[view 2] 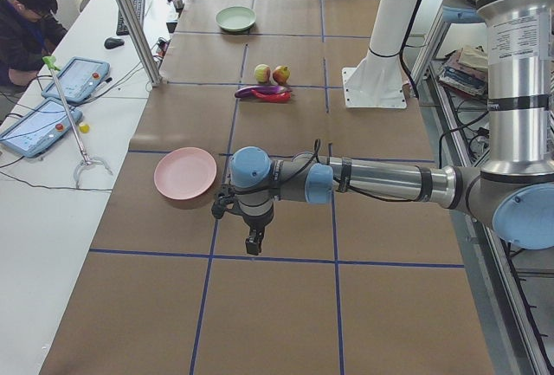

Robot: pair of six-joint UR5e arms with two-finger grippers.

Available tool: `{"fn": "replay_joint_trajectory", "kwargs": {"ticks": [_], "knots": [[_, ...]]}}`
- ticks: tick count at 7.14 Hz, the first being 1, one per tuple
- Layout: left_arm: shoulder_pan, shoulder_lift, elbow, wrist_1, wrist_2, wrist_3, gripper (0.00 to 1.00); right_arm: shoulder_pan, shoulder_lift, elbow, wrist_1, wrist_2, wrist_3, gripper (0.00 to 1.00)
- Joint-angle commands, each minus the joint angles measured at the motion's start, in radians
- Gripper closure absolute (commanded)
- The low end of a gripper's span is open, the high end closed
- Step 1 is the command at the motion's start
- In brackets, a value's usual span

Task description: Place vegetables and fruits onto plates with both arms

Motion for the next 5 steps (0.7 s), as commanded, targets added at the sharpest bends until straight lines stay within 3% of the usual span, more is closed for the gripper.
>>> {"fn": "replay_joint_trajectory", "kwargs": {"ticks": [1, 3, 5], "knots": [[0.000, 0.000, 0.000, 0.000, -0.002, -0.001, 0.00, -0.172, 0.152, 0.034, 0.095, 0.006, 0.238, 0.00], [0.002, -0.001, 0.000, -0.002, -0.003, -0.004, 0.00, -0.365, 0.327, 0.073, 0.087, -0.024, 0.582, 0.00], [0.005, -0.001, 0.002, -0.002, -0.005, -0.004, 0.00, -0.678, 0.506, 0.067, 0.080, -0.291, 0.934, 0.00]]}}
